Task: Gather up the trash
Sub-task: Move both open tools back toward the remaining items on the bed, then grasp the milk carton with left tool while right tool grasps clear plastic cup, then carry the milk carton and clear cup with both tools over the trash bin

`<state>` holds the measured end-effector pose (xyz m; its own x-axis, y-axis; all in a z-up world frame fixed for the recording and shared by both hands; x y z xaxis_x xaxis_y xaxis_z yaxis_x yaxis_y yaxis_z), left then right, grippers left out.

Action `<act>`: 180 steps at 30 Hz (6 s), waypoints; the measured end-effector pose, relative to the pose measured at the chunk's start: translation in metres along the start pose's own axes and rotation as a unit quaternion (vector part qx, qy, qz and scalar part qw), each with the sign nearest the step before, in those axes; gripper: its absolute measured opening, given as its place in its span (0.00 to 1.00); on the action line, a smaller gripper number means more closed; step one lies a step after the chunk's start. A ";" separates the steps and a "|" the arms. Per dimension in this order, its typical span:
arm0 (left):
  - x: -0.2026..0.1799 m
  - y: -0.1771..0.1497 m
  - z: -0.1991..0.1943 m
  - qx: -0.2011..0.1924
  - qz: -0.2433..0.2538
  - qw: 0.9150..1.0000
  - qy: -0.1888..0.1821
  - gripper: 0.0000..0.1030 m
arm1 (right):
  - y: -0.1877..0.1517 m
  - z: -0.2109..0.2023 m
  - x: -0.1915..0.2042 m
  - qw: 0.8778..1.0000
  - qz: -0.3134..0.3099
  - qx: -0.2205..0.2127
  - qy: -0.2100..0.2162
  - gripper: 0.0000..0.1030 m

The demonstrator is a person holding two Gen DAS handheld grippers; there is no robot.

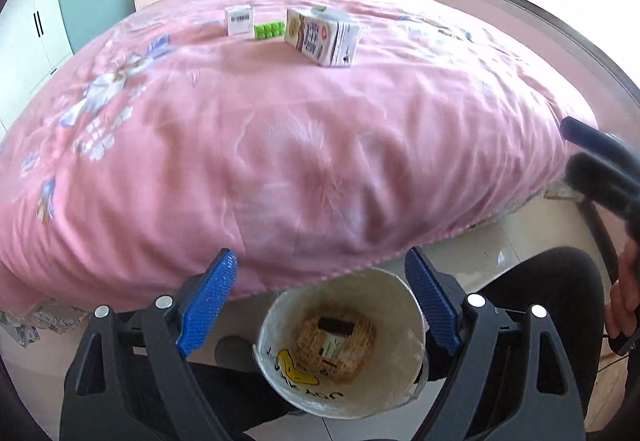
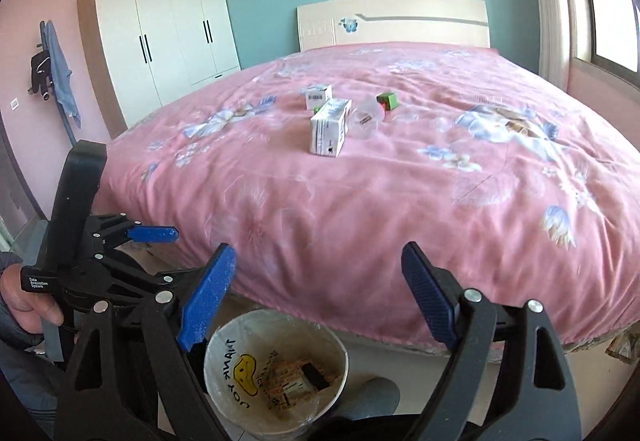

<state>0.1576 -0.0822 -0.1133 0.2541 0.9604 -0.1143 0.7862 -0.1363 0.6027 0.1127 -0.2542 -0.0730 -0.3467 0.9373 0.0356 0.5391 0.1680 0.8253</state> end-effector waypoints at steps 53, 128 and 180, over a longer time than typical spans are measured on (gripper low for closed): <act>-0.014 0.172 0.131 0.025 -0.056 0.996 0.062 0.88 | 0.135 0.247 -0.114 0.943 -0.247 0.171 0.145 0.84; 0.021 0.161 0.046 -0.013 -0.031 0.999 0.040 0.38 | 0.139 0.150 -0.084 0.955 -0.243 0.127 0.113 0.56; 0.065 -0.049 -0.002 0.051 0.000 0.998 0.027 0.38 | -0.027 0.022 0.095 0.947 -0.234 0.135 0.172 0.56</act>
<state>0.1348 -0.0122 -0.1482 0.2249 0.9719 -0.0695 0.8403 -0.1573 0.5188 0.0814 -0.1627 -0.1044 -0.8012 0.5931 -0.0795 0.4241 0.6565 0.6238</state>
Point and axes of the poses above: each gripper's, at about its wrist camera, not at the fingertips, and z roughly the way its jaws point, x to its left, y to its top, the point moved 3 cm from there along z, roughly the way its jaws point, and after that the axes turned 9 degrees about -z, right-handed, at the moved point
